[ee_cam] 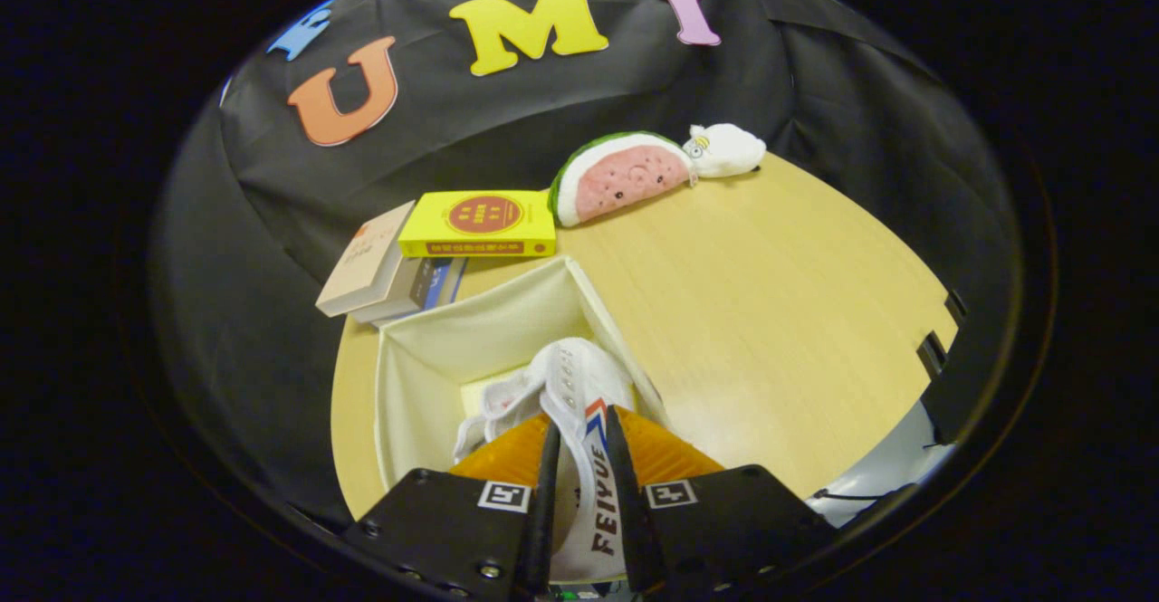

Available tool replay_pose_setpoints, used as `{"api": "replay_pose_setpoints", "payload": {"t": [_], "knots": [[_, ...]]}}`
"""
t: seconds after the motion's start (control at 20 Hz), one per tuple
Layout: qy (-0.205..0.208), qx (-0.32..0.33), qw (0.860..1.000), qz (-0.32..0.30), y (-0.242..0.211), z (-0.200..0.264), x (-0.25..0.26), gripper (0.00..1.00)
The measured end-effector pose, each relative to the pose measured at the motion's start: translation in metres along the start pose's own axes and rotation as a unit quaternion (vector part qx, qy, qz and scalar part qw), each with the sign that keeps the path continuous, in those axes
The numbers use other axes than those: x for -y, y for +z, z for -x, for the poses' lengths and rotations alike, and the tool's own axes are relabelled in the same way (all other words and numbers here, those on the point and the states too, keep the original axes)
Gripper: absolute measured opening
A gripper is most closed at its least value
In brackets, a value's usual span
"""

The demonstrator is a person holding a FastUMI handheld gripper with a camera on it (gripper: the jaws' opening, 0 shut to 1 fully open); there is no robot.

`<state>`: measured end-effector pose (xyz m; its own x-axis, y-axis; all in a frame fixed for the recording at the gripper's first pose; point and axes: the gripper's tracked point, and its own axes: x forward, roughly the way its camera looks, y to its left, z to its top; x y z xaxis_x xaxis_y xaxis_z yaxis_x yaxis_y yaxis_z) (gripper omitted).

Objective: Open the storage box then place both shoes into the box .Put the left shoe in first, then the right shoe, with the right side of both shoes facing outward in a uniform manner.

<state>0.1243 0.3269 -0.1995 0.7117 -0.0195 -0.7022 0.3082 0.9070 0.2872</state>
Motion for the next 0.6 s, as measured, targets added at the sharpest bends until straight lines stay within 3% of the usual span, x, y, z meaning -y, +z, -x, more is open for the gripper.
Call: {"api": "replay_pose_setpoints", "payload": {"t": [0.05,0.2,0.5,0.6], "knots": [[-0.002,0.003,1.000,0.008,0.002,0.001,0.002,0.34],[-0.004,-0.008,1.000,0.028,-0.001,0.005,0.007,0.63],[0.016,0.038,0.996,0.081,0.019,0.042,0.009,0.87],[0.031,0.070,0.993,0.094,0.035,0.058,0.010,0.87]]}}
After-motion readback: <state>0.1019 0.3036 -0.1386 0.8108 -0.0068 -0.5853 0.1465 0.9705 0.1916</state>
